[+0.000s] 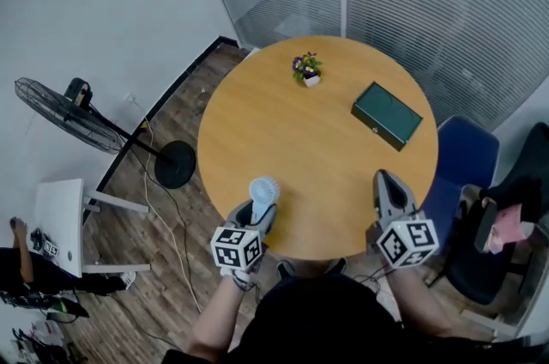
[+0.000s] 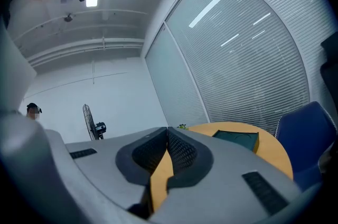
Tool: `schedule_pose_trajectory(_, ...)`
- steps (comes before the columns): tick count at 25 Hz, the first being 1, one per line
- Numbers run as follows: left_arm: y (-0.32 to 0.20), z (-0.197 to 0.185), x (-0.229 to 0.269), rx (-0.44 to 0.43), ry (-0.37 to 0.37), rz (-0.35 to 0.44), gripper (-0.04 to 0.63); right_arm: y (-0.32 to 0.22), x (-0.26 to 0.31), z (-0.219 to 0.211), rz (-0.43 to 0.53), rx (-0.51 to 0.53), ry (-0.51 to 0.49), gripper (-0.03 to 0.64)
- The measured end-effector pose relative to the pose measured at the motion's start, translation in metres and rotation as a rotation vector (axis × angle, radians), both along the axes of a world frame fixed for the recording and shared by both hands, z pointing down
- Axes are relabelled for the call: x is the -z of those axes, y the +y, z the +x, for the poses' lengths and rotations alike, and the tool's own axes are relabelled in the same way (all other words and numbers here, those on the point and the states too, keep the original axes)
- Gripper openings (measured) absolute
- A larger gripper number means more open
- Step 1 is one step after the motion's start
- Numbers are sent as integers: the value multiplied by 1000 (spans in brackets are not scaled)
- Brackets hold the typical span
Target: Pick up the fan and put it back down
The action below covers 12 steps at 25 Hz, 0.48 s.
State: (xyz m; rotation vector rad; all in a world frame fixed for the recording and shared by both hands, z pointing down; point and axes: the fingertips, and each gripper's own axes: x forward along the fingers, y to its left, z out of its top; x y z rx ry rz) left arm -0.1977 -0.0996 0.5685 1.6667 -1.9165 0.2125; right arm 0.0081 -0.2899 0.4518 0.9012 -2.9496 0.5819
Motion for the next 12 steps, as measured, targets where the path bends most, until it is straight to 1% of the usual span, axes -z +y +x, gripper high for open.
schedule_pose_trajectory(6, -31, 30, 4, -32, -16, 7, 213, -27, -4, 30, -16, -24, -15, 6)
schedule_pose_trajectory(12, -60, 60, -6, -94, -2, -1, 213, -46, -16, 57, -24, -62, -6, 6)
